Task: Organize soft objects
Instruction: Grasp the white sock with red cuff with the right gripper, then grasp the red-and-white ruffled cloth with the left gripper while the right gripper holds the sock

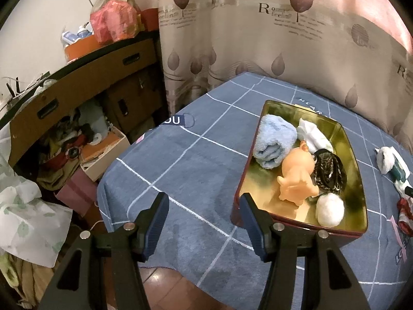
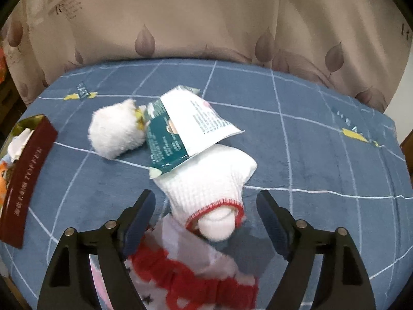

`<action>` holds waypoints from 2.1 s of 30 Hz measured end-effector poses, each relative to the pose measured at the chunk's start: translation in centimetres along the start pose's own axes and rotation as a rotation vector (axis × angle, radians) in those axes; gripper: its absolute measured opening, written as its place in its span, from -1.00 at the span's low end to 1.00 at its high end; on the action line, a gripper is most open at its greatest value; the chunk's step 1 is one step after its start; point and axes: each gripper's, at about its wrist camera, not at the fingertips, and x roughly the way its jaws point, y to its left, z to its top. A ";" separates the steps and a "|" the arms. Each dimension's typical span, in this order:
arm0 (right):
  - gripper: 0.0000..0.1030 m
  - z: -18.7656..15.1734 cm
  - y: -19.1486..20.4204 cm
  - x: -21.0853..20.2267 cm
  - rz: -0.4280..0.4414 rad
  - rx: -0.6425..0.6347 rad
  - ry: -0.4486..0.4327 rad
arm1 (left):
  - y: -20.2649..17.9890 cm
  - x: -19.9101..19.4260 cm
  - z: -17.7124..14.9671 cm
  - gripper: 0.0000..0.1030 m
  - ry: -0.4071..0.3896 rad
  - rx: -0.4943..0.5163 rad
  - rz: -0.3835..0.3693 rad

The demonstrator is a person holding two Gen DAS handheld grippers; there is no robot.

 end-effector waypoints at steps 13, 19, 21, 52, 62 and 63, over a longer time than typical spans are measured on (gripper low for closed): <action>-0.15 1.0 -1.0 2.8 0.038 0.017 0.040 | -0.8 -0.1 -0.2 0.14 -0.033 0.026 0.002; -0.27 0.3 -4.8 2.4 -0.001 0.091 0.009 | -1.1 0.0 -0.3 0.14 -0.039 0.036 0.007; -0.28 -0.5 -6.6 2.0 -0.021 0.113 0.000 | -1.3 0.0 -0.4 0.14 -0.036 0.039 -0.009; -0.13 -4.3 -13.3 0.4 -0.067 0.137 -0.053 | -36.8 -5.9 -5.3 0.24 0.069 0.742 -0.708; -0.08 -4.2 -13.0 0.4 -0.066 0.131 -0.052 | -43.1 -3.6 -8.3 0.33 0.102 0.832 -0.668; -0.08 -4.2 -13.0 0.4 -0.066 0.131 -0.052 | -43.3 -2.9 -8.5 0.38 0.097 0.832 -0.647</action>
